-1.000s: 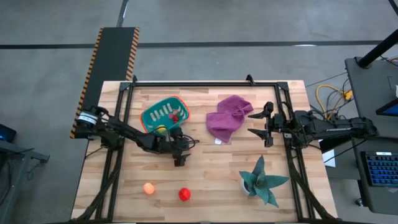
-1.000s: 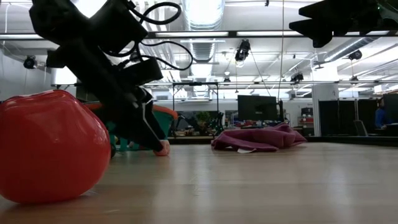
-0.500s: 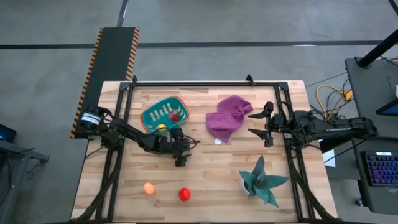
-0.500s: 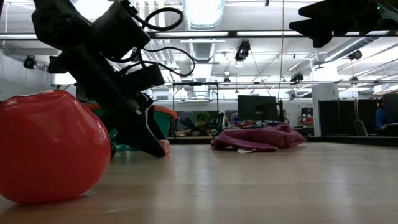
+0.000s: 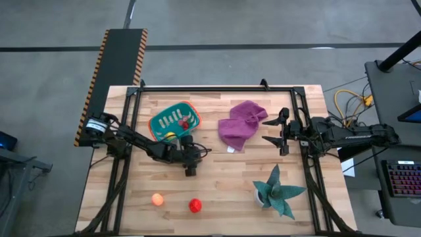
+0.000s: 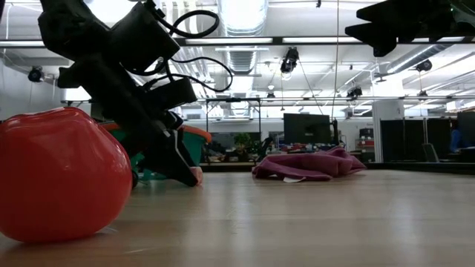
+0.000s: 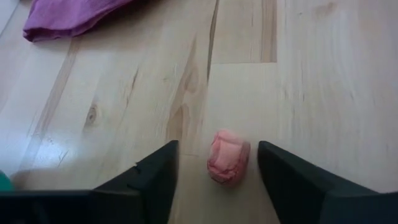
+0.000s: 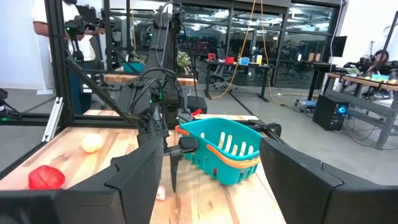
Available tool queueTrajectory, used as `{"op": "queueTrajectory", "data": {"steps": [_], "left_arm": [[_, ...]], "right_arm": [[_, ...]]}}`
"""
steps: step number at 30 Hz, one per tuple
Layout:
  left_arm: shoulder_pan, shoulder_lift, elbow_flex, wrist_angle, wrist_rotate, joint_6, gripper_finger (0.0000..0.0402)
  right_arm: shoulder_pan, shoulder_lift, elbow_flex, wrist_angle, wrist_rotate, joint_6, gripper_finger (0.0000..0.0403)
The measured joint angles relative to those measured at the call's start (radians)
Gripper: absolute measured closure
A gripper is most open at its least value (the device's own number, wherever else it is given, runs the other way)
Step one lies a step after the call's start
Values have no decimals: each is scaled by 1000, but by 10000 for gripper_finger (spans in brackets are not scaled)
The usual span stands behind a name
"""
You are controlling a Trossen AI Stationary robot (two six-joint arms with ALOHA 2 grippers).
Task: Pick and placing Produce into tupperware
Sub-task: Put the pink peach into the blue basket
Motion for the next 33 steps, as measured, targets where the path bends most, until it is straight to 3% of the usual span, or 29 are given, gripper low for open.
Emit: {"op": "queueTrajectory", "data": {"steps": [16,26,33], "left_arm": [[0,0,0,3,1,0,364],[0,-6,10,3,5,0,373],[0,-80,58,7,48,51,373]], "right_arm": [[0,0,0,0,0,0,145],[0,0,0,0,0,1,147],[0,0,0,0,0,3,151]]}}
